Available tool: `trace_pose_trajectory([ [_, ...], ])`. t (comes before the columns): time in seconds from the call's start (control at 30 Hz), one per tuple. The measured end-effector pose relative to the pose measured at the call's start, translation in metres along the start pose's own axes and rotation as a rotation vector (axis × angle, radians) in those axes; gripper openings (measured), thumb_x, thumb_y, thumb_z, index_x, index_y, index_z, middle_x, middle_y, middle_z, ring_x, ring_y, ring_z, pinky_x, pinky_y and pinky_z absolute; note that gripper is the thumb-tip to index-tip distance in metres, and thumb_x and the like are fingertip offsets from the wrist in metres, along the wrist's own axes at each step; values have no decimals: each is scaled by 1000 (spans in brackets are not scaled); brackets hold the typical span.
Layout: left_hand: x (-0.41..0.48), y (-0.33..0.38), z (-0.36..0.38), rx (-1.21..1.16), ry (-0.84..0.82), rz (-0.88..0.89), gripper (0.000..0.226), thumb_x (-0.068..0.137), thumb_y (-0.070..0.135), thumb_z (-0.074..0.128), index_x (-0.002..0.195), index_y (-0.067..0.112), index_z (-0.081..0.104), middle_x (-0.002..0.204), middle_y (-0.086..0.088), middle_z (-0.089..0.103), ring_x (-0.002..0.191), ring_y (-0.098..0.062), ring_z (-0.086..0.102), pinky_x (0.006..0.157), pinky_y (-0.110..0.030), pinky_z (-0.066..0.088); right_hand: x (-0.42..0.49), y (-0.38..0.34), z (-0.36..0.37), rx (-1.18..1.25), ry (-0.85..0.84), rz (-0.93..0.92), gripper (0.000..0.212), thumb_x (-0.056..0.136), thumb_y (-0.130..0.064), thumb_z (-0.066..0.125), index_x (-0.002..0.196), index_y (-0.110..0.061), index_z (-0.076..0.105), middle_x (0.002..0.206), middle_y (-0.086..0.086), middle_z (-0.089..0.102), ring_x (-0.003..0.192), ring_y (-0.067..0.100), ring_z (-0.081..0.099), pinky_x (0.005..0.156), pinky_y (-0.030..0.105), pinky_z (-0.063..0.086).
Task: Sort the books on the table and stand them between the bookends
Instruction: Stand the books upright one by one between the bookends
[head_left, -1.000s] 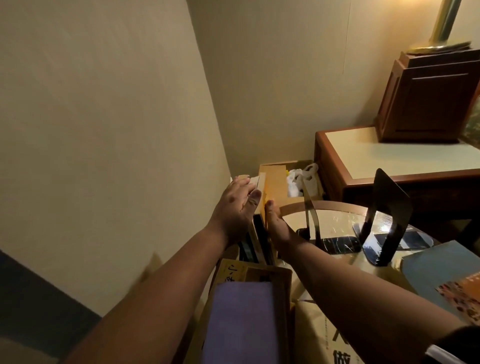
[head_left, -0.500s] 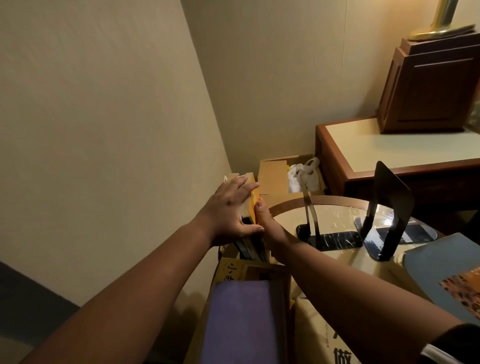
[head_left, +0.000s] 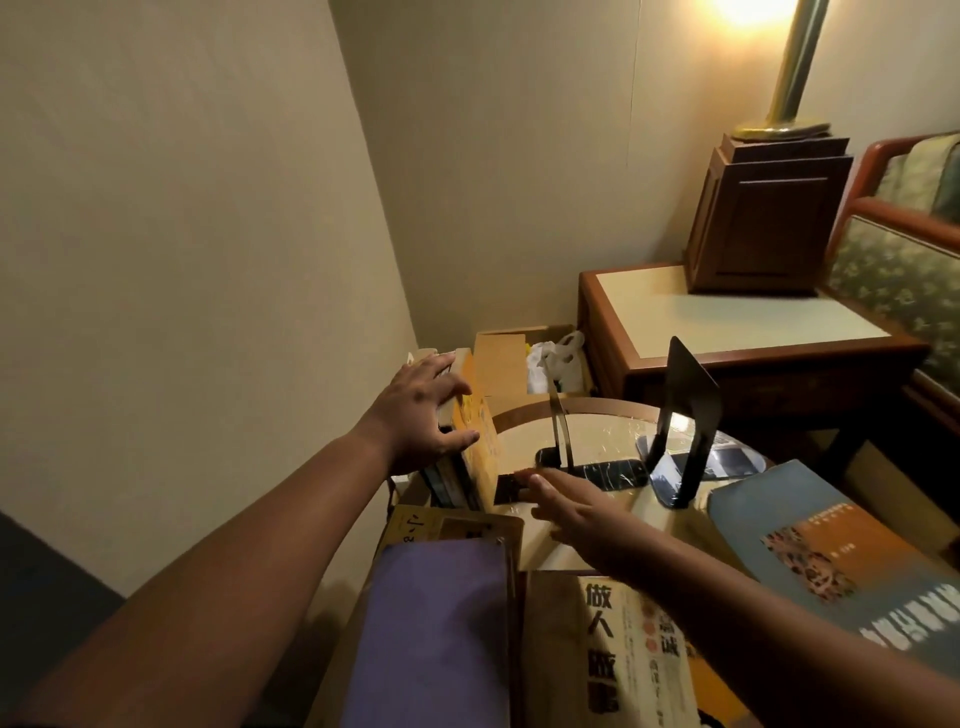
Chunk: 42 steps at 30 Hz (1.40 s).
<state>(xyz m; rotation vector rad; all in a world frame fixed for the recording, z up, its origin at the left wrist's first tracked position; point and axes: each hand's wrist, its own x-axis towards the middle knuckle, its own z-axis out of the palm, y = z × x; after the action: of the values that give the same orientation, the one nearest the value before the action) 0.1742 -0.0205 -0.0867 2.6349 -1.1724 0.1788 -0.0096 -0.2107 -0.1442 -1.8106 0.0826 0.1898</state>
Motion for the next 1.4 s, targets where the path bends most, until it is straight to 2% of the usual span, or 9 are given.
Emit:
trace_pose_trajectory([
  [0.1, 1, 0, -1, 0, -24, -36, 59, 74, 63, 62, 125, 37, 50, 158, 0, 26, 146, -26, 22, 114, -47, 27, -39, 14, -19, -23, 54, -5, 38, 97, -52, 41, 123, -32, 60, 120, -7, 65, 114, 10, 61, 96, 33, 53],
  [0.2, 6, 0, -8, -17, -101, -82, 62, 75, 59, 68, 129, 34, 50, 158, -2, 25, 144, -28, 23, 113, -48, 29, -79, 24, -44, -1, 170, 2, 65, 82, -74, 50, 112, -20, 68, 111, 0, 71, 106, 15, 67, 92, 39, 55],
  [0.33, 12, 2, -12, -53, -170, -114, 69, 72, 64, 71, 129, 32, 52, 157, -4, 25, 143, -28, 25, 112, -49, 32, -118, 31, -81, -75, 369, 24, 74, 77, -79, 50, 104, -13, 68, 98, 3, 72, 94, 19, 69, 84, 41, 57],
  [0.47, 19, 11, -17, -107, -166, -156, 58, 77, 61, 70, 122, 28, 58, 147, -5, 37, 135, -26, 35, 106, -46, 38, -132, 41, -120, -302, 493, 115, 25, 101, -34, 46, 101, -19, 66, 100, 4, 70, 94, 20, 67, 83, 42, 57],
  [0.57, 18, 21, -17, -27, -163, -159, 57, 78, 50, 73, 126, 25, 55, 149, -7, 35, 135, -30, 35, 107, -45, 37, -138, 57, -144, -541, 561, 174, 10, 100, -23, 55, 97, -23, 65, 100, 5, 70, 87, 14, 66, 75, 33, 57],
  [0.7, 13, 28, -13, 78, -166, -122, 60, 74, 45, 73, 128, 28, 51, 157, -7, 26, 141, -32, 28, 114, -46, 27, -138, 77, -162, -715, 552, 273, 18, 95, -18, 63, 113, -17, 65, 113, 3, 65, 96, 13, 62, 71, 19, 48],
  [0.9, 11, 26, -10, 67, -141, -107, 55, 74, 42, 72, 123, 29, 52, 159, -5, 24, 145, -30, 24, 118, -49, 16, -115, 87, -181, -812, 548, 368, 35, 91, -30, 69, 124, -23, 60, 127, 4, 52, 100, 13, 51, 72, 20, 42],
  [1.13, 10, 25, -10, 31, -128, -120, 70, 58, 56, 55, 122, 28, 55, 158, -5, 28, 144, -27, 26, 117, -50, 19, -94, 97, -210, -774, 538, 449, 48, 82, -41, 77, 125, -29, 59, 130, 5, 49, 114, 23, 52, 93, 38, 51],
  [1.4, 11, 27, -9, 31, -110, -138, 75, 54, 62, 49, 120, 30, 57, 158, -3, 28, 143, -28, 28, 114, -52, 25, -77, 94, -237, -444, 416, 535, 59, 73, -11, 83, 123, -34, 61, 129, 6, 46, 113, 33, 51, 80, 42, 58],
])
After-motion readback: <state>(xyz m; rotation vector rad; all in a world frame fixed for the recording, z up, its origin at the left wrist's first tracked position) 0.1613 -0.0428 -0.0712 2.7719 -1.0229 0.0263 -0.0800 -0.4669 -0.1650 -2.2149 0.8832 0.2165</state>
